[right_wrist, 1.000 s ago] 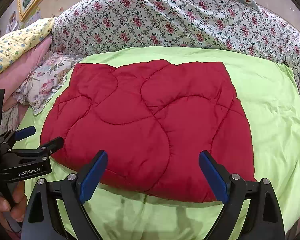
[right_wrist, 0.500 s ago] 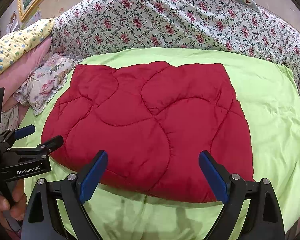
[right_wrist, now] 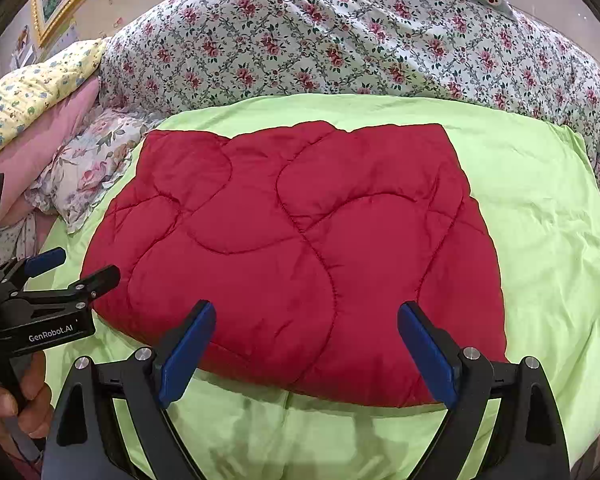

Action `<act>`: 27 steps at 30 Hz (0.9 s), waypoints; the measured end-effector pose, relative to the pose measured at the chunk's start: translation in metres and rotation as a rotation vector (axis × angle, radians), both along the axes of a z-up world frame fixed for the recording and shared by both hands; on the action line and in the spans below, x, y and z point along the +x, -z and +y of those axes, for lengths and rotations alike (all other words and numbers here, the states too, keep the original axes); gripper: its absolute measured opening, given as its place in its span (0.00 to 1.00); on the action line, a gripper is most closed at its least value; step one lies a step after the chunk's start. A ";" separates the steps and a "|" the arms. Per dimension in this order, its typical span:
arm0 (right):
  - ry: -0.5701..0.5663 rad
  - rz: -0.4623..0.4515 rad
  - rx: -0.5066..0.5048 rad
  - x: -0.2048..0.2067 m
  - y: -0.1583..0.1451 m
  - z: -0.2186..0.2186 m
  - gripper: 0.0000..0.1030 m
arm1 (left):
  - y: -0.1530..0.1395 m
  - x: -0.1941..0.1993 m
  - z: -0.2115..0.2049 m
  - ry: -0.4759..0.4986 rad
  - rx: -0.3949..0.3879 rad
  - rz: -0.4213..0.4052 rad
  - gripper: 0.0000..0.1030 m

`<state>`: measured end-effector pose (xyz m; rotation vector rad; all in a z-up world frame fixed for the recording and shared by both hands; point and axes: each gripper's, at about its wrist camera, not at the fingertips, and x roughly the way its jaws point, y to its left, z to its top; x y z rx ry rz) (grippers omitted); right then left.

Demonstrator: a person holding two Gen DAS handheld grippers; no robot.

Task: Fold large clothes

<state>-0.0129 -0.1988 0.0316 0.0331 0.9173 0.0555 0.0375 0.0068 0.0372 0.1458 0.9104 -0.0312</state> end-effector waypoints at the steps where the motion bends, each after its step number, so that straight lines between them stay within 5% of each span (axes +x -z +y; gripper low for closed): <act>1: 0.003 0.002 0.001 0.001 0.000 -0.001 0.91 | 0.000 0.001 0.001 -0.002 -0.004 0.003 0.98; 27: 0.005 0.042 0.044 0.015 0.008 -0.008 0.91 | 0.002 0.013 -0.005 0.015 -0.036 0.031 0.98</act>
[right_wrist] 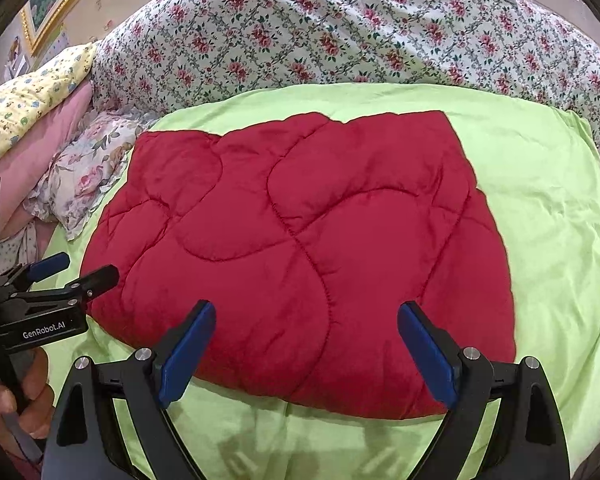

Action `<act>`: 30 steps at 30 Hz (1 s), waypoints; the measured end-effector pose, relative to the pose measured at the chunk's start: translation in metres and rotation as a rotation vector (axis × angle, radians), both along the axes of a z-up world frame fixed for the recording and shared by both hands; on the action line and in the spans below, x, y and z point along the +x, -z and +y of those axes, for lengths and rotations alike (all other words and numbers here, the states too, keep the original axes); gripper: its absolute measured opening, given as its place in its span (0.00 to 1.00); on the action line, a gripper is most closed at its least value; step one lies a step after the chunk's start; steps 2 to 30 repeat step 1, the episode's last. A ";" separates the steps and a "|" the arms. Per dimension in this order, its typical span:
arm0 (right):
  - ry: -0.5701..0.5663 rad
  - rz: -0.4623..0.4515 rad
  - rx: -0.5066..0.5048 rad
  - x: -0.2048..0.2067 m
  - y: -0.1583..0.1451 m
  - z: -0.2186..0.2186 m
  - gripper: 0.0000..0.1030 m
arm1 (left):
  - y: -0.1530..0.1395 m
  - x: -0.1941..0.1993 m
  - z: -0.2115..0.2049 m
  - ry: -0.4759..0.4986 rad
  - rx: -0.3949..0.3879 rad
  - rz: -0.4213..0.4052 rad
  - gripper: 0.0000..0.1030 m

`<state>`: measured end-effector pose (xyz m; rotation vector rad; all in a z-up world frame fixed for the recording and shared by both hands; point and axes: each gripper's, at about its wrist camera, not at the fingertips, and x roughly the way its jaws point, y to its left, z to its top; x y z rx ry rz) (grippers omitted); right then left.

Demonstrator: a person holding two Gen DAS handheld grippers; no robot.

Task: Fold large clothes

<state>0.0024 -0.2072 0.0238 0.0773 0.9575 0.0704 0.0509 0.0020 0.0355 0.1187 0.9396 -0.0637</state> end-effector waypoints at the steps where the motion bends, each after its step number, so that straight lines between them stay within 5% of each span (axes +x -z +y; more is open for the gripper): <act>1: -0.005 0.003 0.000 0.001 0.001 0.001 0.91 | 0.000 0.000 -0.001 0.002 -0.002 0.001 0.98; 30: -0.005 0.003 0.000 0.001 0.001 0.001 0.91 | 0.000 0.000 -0.001 0.002 -0.002 0.001 0.98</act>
